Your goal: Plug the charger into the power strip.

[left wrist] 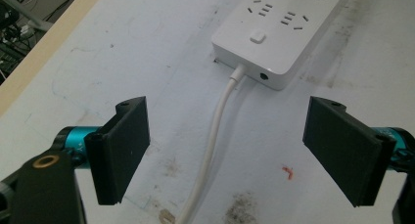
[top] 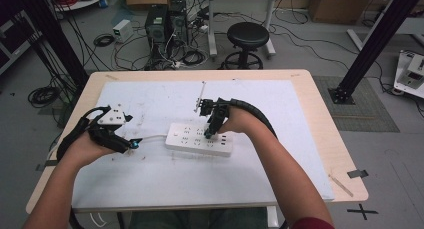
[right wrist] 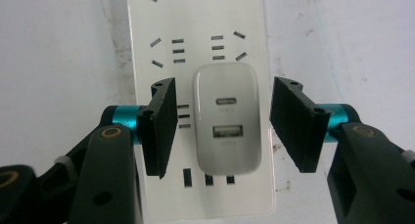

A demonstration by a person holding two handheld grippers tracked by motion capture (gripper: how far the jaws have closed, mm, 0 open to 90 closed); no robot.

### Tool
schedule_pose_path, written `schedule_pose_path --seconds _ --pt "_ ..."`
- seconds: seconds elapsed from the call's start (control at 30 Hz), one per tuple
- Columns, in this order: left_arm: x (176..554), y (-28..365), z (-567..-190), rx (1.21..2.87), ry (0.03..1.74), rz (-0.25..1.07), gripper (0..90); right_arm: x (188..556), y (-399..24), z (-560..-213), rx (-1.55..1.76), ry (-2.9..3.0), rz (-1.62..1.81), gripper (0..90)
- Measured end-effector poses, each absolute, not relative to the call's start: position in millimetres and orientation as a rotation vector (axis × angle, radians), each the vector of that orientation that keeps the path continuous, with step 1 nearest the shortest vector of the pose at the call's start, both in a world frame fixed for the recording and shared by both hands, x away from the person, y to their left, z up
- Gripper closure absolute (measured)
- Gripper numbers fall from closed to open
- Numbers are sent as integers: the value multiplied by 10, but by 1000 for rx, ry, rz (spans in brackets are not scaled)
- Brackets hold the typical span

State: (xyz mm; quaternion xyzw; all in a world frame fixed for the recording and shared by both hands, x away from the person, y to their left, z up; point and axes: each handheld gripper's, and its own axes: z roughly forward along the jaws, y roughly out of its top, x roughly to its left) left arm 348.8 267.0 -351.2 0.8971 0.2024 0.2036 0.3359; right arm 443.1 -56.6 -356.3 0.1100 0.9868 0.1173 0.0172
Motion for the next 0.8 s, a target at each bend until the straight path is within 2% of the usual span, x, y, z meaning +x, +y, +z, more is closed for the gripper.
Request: schedule_pose_path --seconds 0.03,0.07,0.13,0.37,0.47,0.6,0.67,0.8 --pt "3488 2670 -3512 2340 528 531 176 4431 -566 -3563 342 3067 364 447" --pt "3492 2662 -3518 2340 529 526 176 4425 -738 -3513 417 3062 539 405" --pt "3492 2656 -3516 2341 526 528 175 4412 -802 -3490 436 3059 601 372" --pt "3479 2650 -3479 2326 513 529 176 4296 -1013 -3393 493 2998 831 355" --pt "3466 2637 -3428 2312 497 522 176 4197 -1187 -3317 524 2929 987 275" --pt "3459 2625 -3408 2303 490 526 175 4108 -1316 -3269 548 2876 1046 269" --pt "3467 2612 -3385 2275 466 527 176 4051 -1463 -3249 600 2821 1123 230" --pt "3463 2599 -3380 2265 443 533 176 3961 -1678 -3267 653 2743 1225 208"
